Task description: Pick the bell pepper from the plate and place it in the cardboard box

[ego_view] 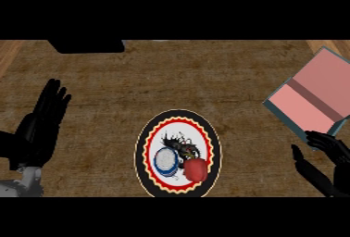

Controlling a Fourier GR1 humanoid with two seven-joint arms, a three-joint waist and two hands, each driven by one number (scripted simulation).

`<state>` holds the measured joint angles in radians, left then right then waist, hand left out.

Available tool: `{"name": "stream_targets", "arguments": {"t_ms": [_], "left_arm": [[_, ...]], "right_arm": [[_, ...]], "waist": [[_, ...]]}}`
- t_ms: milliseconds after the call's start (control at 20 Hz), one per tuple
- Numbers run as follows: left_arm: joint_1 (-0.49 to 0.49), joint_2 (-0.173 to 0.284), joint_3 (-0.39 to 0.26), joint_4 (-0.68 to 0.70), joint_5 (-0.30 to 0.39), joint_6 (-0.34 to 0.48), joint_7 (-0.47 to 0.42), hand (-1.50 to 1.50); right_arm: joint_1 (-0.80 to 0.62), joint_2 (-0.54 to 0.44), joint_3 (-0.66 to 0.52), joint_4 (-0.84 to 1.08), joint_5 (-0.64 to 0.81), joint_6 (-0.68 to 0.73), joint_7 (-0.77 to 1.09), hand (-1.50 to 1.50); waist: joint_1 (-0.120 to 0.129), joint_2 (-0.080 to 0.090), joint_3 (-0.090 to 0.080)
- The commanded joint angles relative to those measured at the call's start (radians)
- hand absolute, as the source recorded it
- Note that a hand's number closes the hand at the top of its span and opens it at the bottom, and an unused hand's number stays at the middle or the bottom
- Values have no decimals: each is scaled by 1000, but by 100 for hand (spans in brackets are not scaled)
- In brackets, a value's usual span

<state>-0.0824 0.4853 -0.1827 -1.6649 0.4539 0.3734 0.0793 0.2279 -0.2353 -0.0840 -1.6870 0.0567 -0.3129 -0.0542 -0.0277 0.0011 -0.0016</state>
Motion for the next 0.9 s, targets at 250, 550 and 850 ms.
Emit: {"name": "stream_targets", "arguments": {"t_ms": [250, 550, 850], "left_arm": [[7, -46, -10, -1, -13, -4, 17, 0], [-35, -60, -12, 22, -23, 14, 37, 0], [-29, -89, -19, 54, -51, -17, -3, 0]], "right_arm": [[137, -129, 140, -229, 279, 41, 94, -150], [142, -282, 285, -379, 331, 317, 416, -150], [-42, -234, 369, -584, 264, 454, 844, -150]], "waist": [[23, -4, -1], [35, 0, -3], [38, 1, 0]]}}
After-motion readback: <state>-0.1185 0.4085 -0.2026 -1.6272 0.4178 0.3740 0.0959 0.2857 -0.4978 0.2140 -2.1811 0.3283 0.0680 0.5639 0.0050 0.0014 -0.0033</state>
